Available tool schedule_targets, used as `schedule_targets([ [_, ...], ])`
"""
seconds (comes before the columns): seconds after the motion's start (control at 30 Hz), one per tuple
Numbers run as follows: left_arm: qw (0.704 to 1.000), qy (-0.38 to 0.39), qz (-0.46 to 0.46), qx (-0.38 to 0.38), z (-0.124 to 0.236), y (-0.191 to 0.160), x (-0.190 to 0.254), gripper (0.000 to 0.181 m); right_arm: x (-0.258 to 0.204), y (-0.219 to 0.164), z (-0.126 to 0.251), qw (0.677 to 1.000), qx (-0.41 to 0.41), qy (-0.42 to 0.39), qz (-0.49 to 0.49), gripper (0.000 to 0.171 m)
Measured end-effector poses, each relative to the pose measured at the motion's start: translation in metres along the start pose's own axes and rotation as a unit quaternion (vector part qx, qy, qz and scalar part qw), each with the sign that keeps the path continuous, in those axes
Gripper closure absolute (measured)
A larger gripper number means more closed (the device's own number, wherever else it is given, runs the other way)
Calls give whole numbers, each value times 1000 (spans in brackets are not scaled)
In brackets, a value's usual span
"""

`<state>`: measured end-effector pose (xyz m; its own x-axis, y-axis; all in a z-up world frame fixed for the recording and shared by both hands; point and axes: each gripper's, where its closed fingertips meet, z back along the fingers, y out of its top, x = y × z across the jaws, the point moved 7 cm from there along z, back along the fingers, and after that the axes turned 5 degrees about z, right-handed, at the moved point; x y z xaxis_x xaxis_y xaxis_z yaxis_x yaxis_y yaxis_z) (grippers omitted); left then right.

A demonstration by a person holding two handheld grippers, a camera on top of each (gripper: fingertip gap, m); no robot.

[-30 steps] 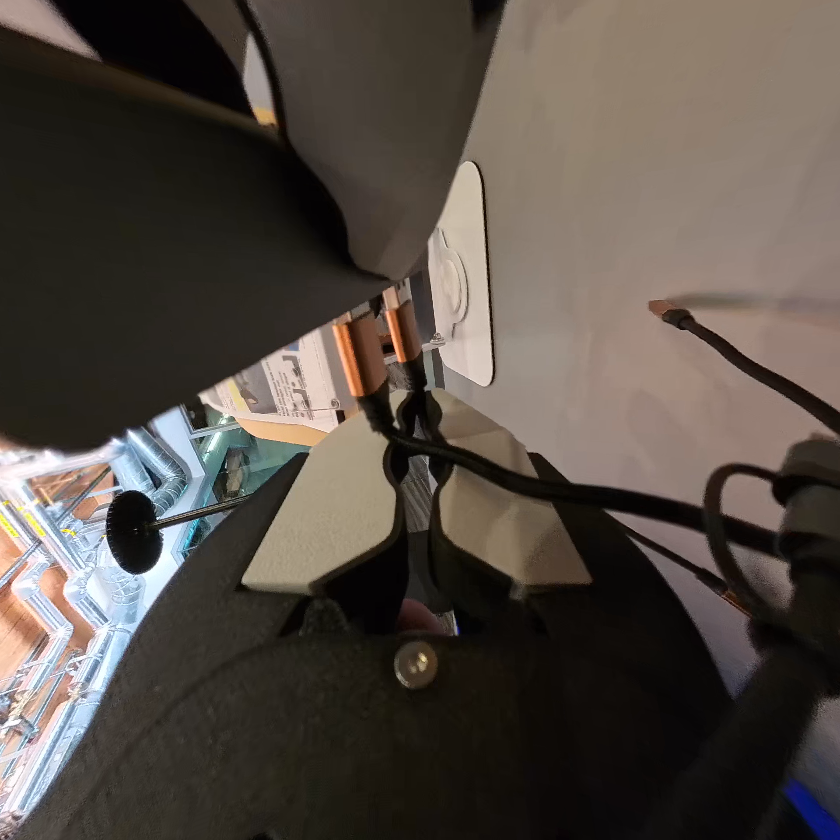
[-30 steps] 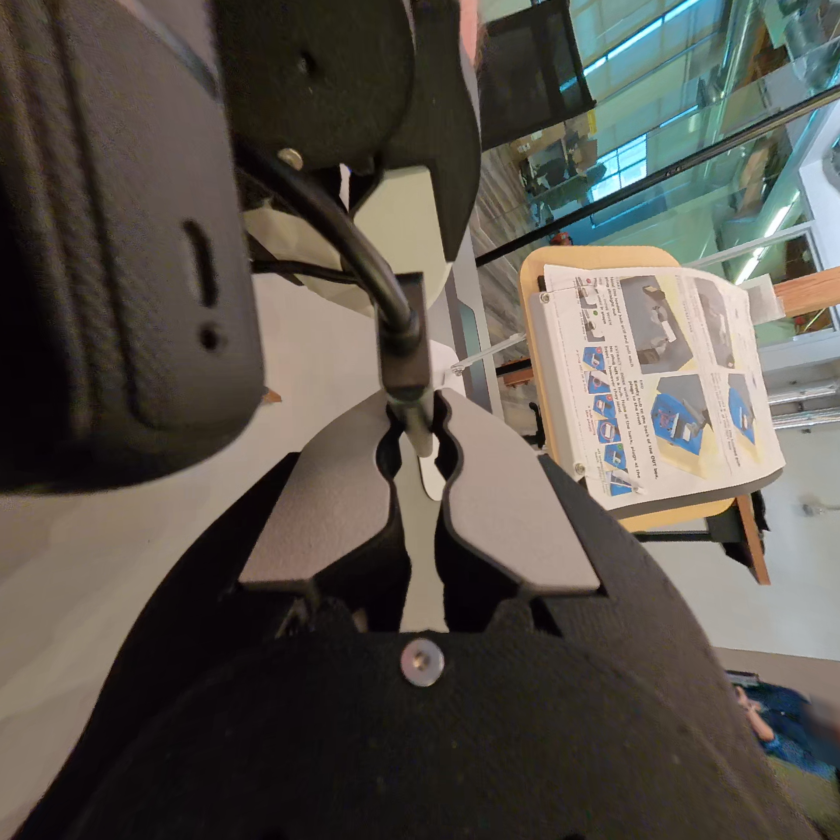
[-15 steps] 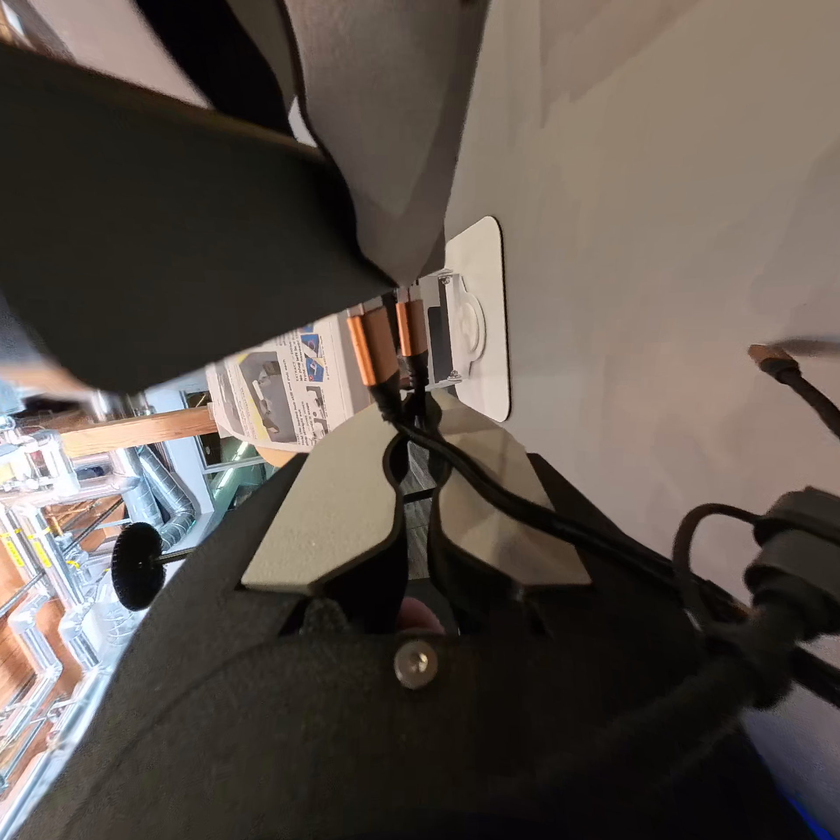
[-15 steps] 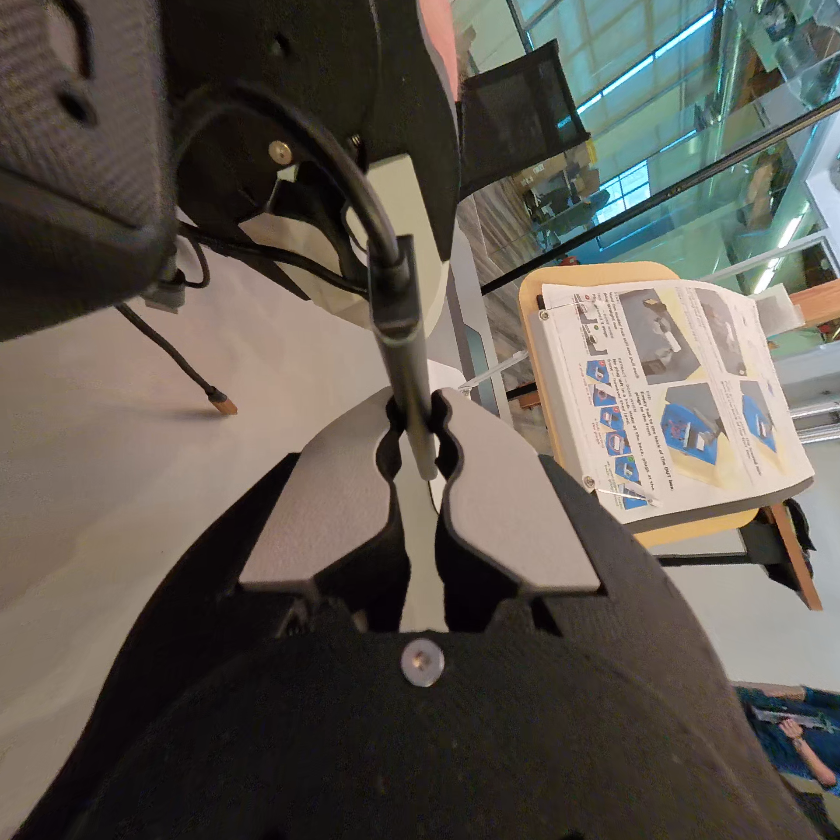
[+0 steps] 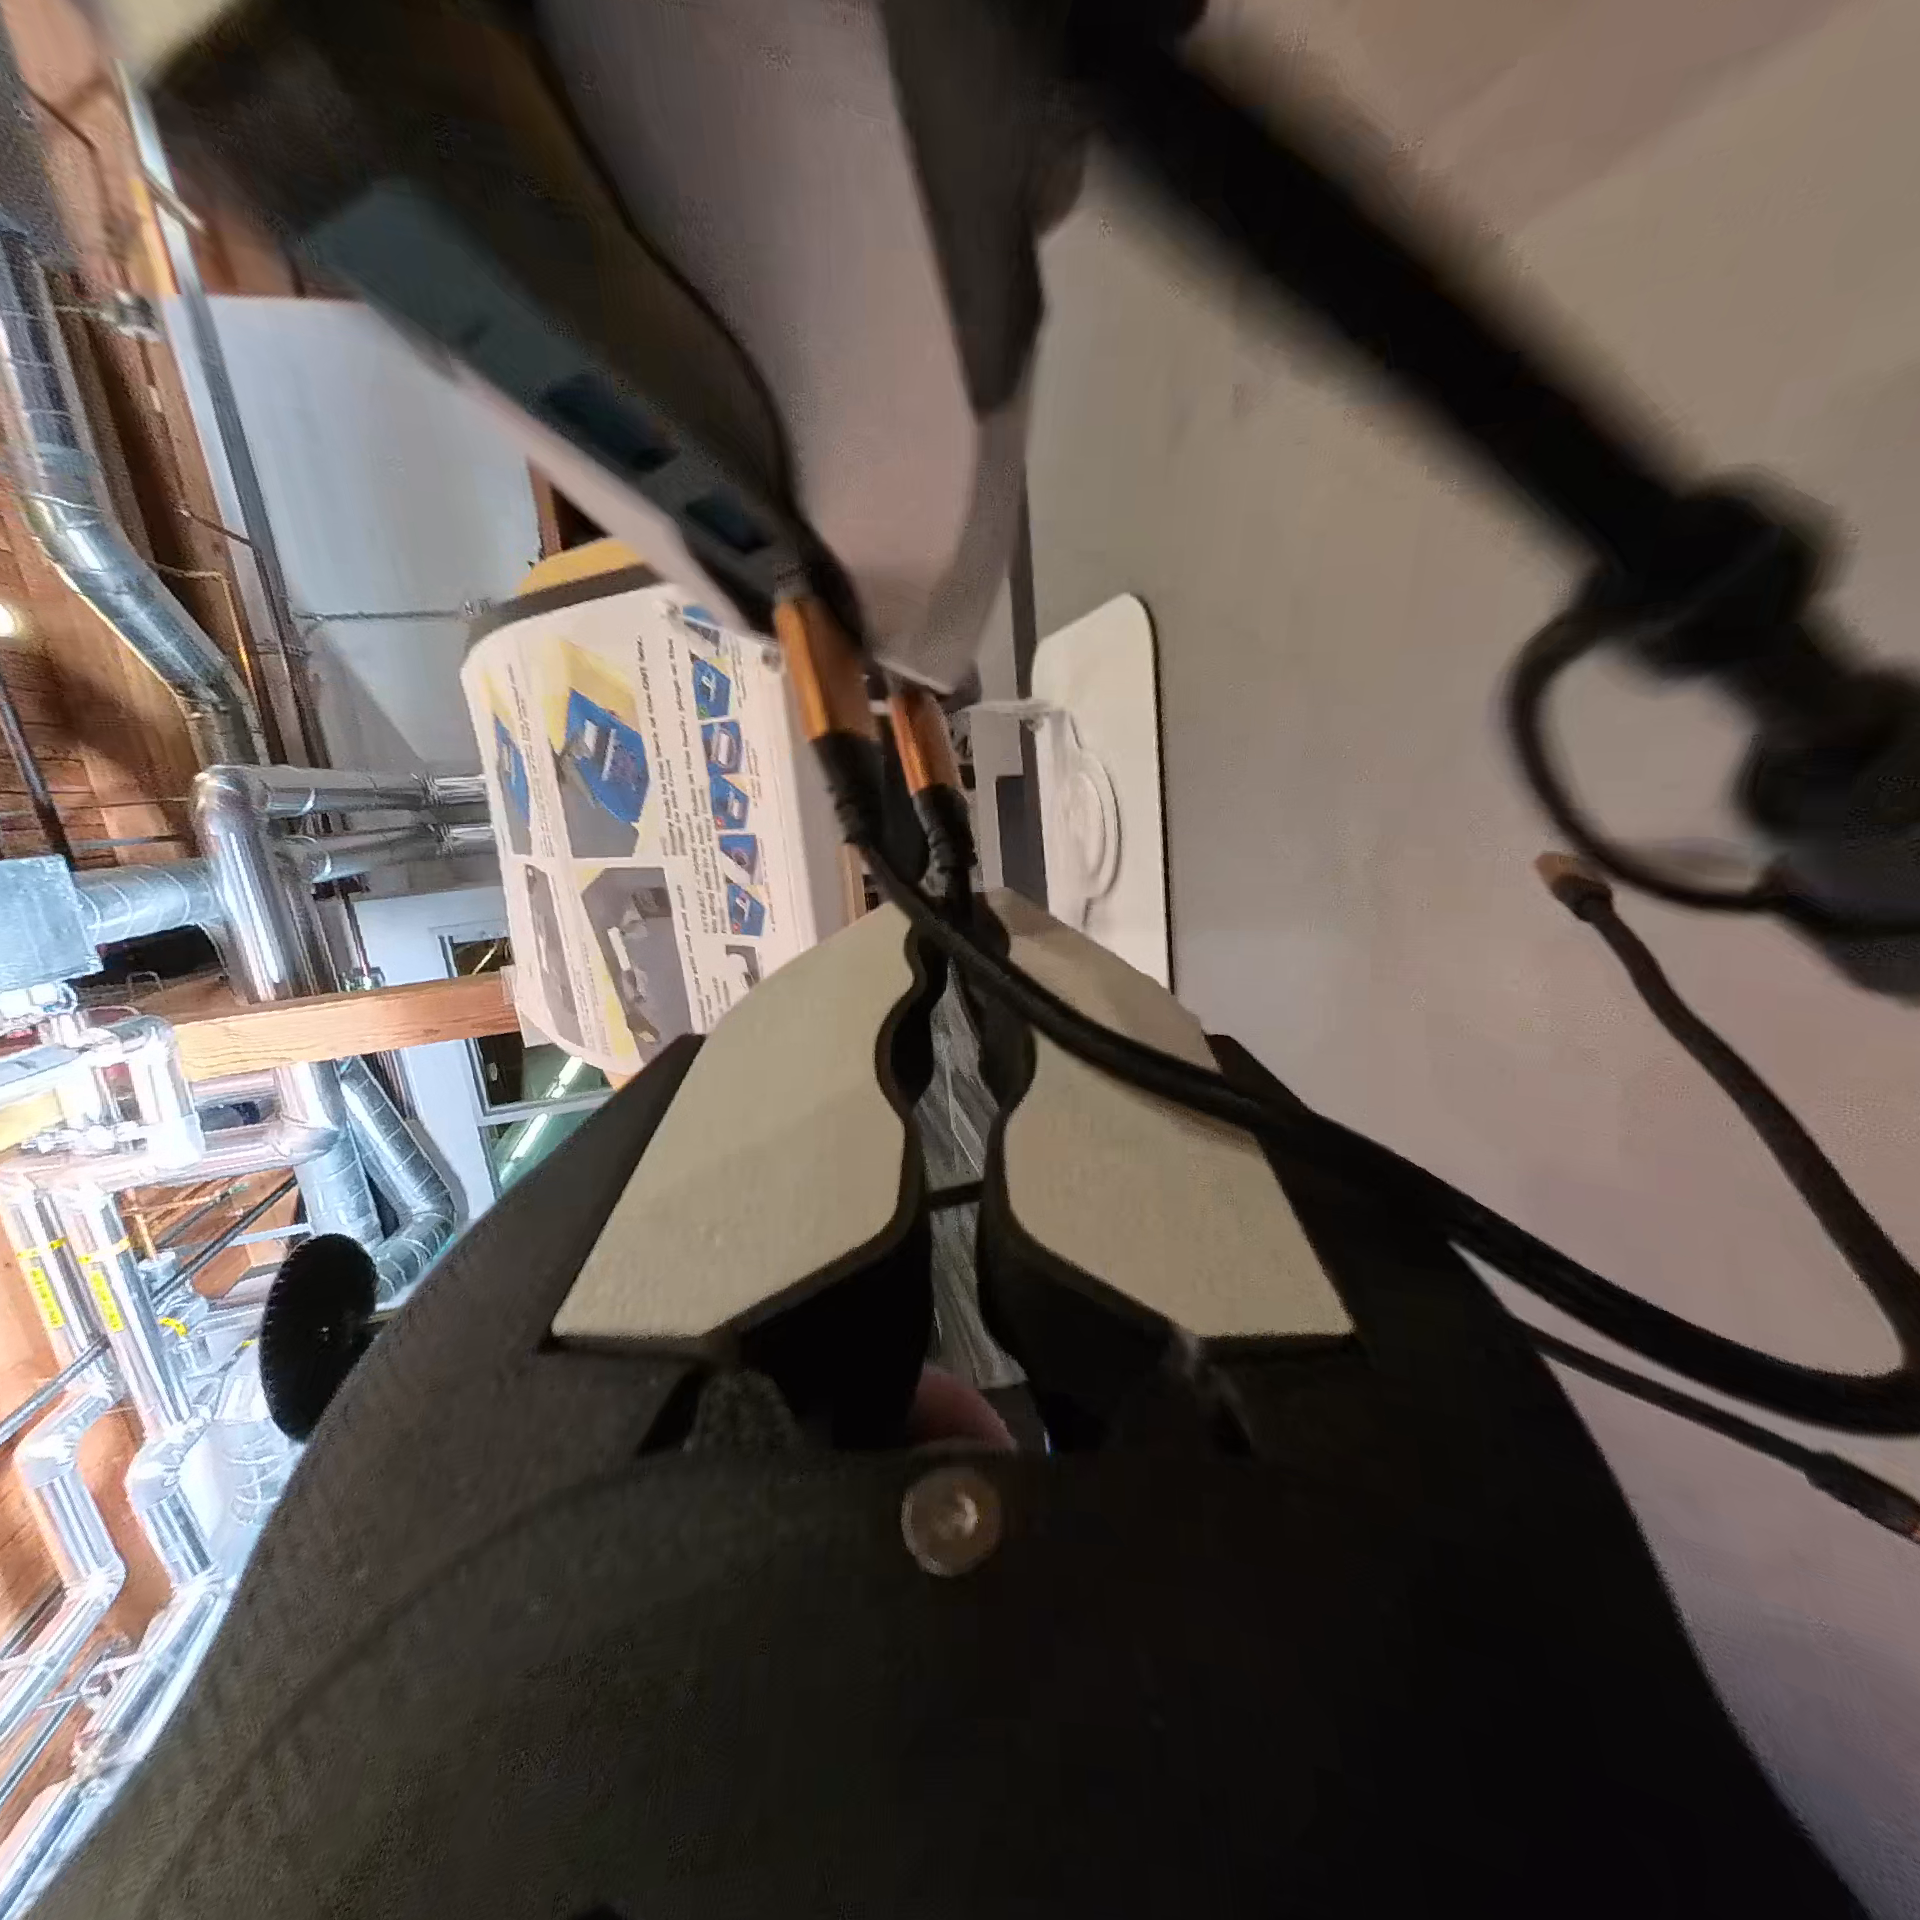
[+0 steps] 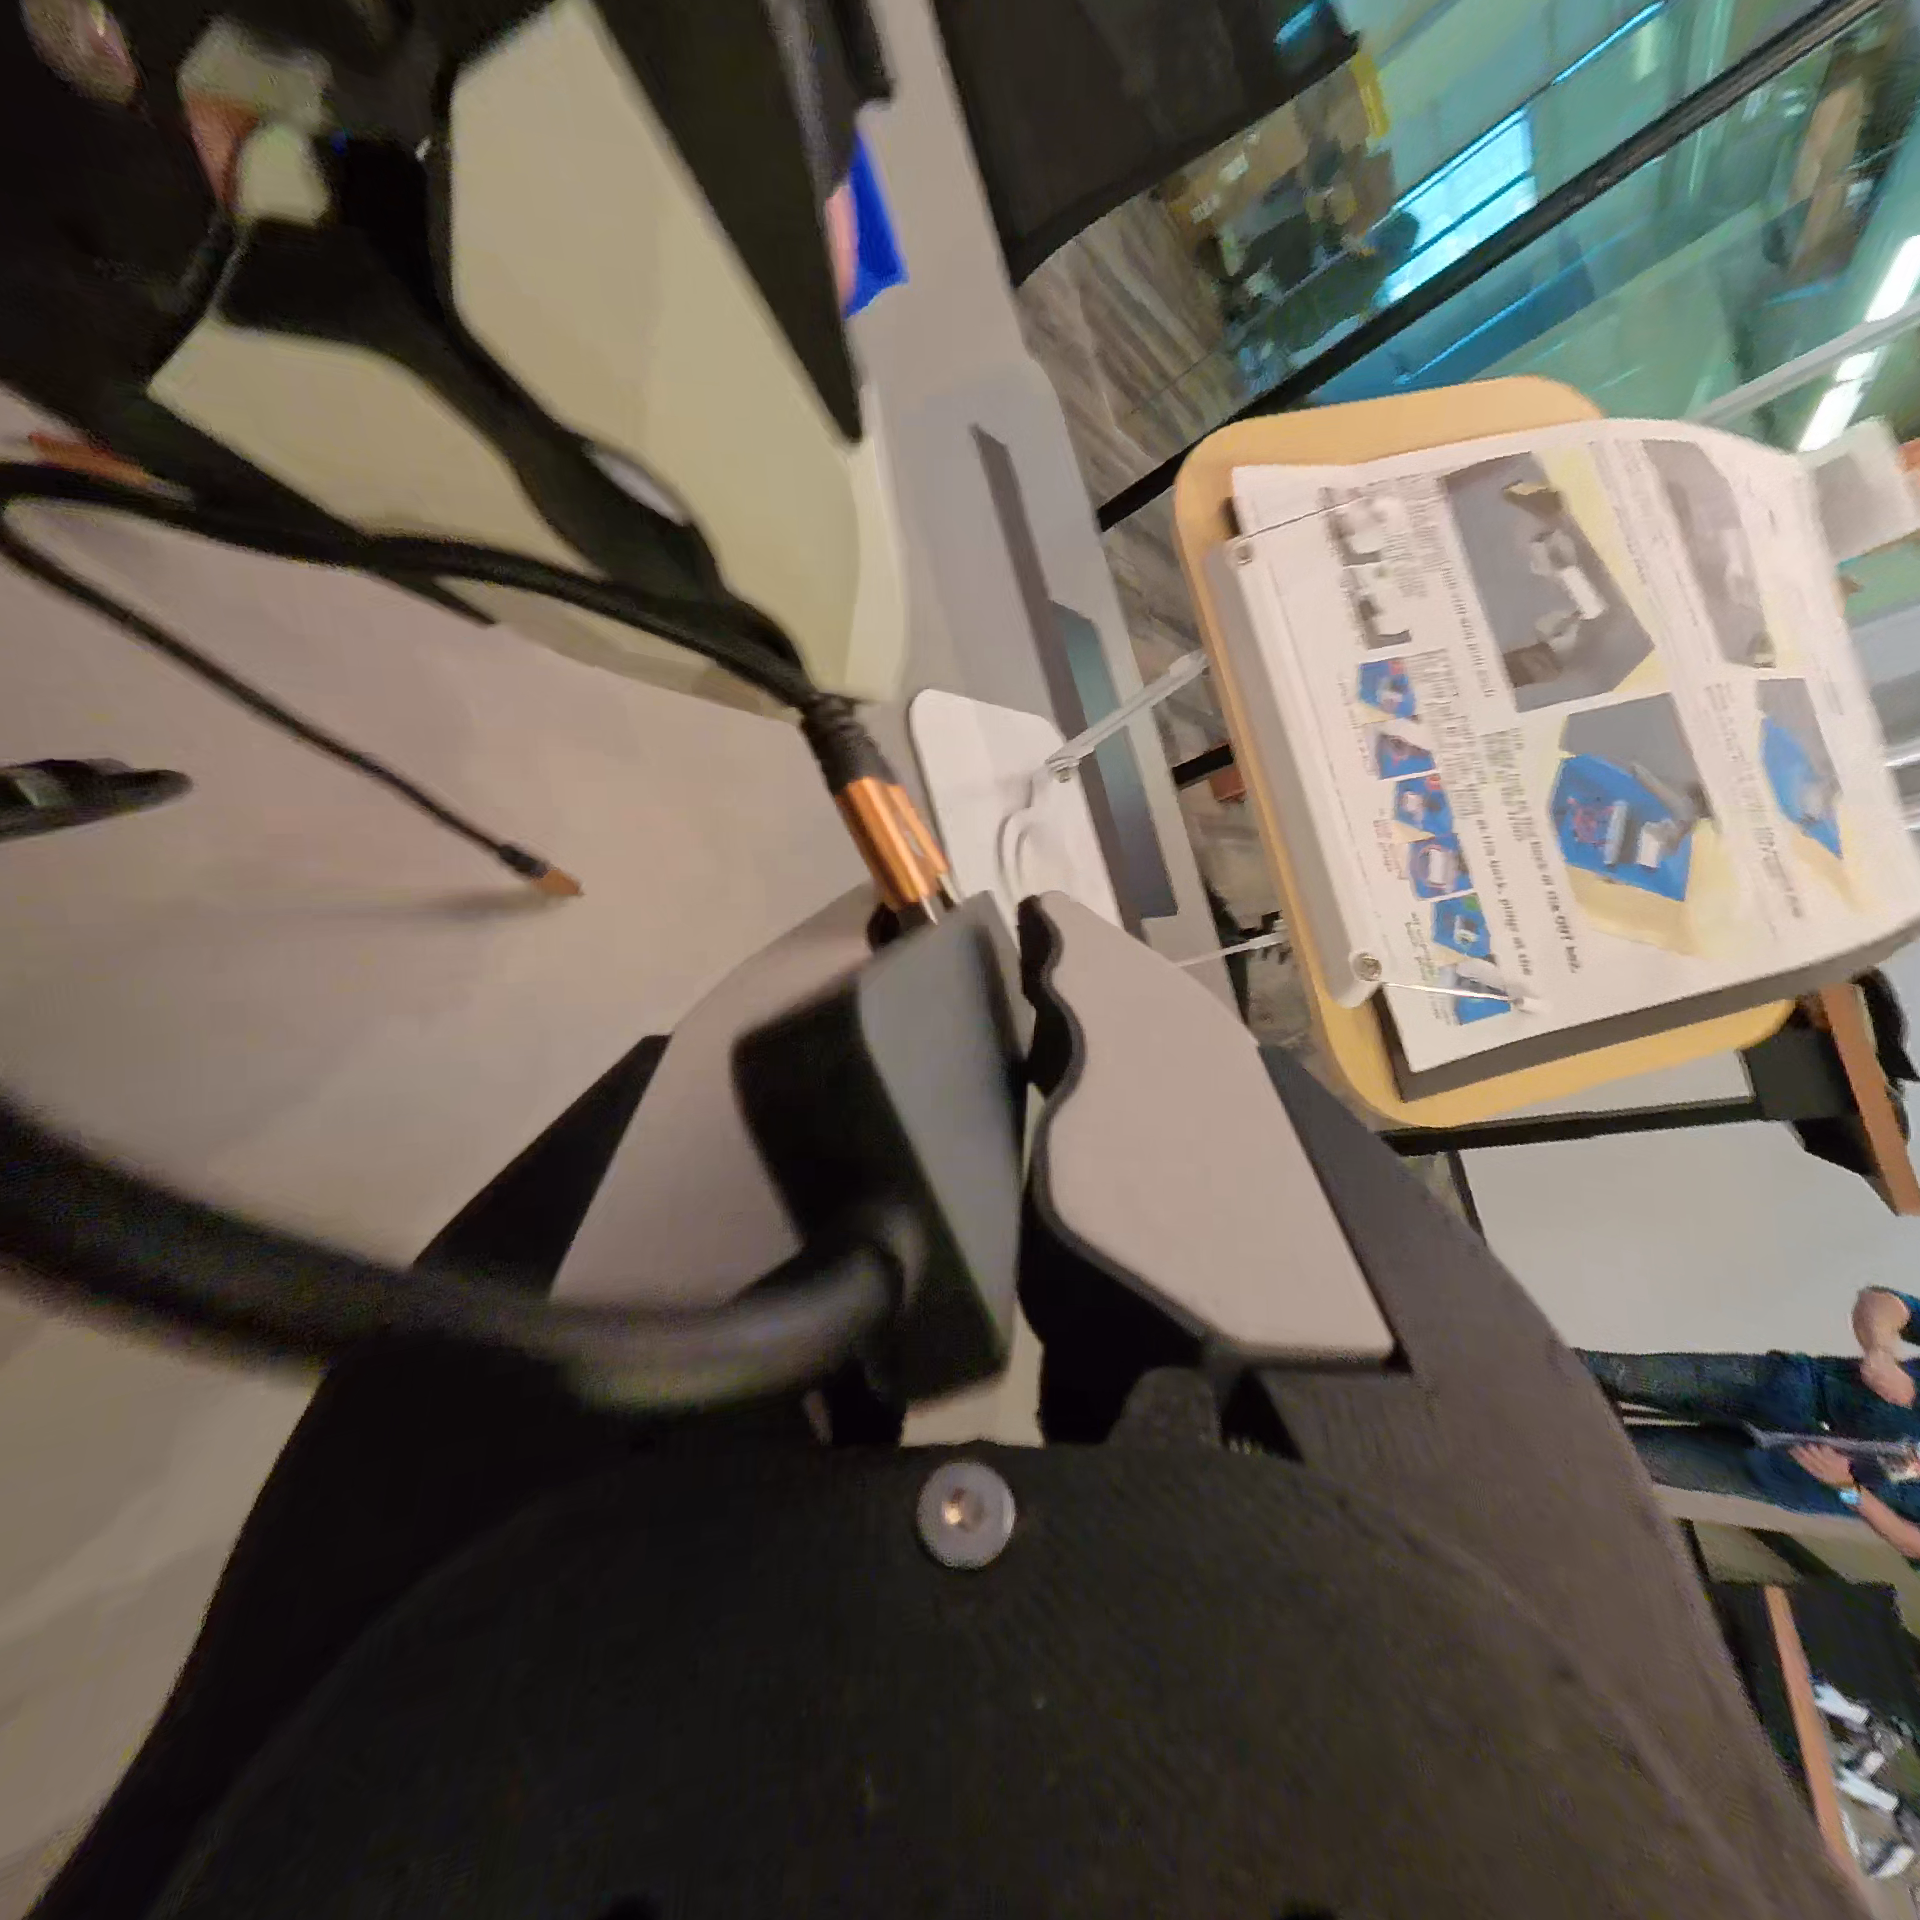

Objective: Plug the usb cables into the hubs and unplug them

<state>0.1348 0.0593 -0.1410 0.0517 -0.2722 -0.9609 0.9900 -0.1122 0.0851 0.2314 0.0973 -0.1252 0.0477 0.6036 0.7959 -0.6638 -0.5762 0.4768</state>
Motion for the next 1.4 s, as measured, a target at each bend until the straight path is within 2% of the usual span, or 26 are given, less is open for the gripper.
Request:
schedule_targets([
  [0.03,1000,1,-1,-4,0,1,-1,178,-3,0,0,1000,0,8,15,158],
  [0.1,1000,2,2,-3,-1,1,-4,179,-5,0,1,999,-2,3,32,162],
  [0.17,1000,4,1,4,-1,2,-6,178,-3,0,3,999,1,-7,41,158],
  [0.43,1000,-2,-1,17,1,1,-12,178,-1,5,9,999,32,-8,28,159],
  [0.9,995,-12,52,84,-2,-2,-15,179,2,16,18,995,98,29,-8,160],
  [0.97,996,4,37,84,0,-1,-15,179,2,15,19,994,105,34,-13,160],
  [1.17,998,36,16,54,6,3,-18,179,5,14,21,995,100,17,18,160],
  [1.3,997,46,25,63,11,3,-20,178,7,7,24,997,68,-6,45,152],
  [1.4,997,43,19,59,12,3,-18,178,5,5,23,997,53,-2,51,157],
])
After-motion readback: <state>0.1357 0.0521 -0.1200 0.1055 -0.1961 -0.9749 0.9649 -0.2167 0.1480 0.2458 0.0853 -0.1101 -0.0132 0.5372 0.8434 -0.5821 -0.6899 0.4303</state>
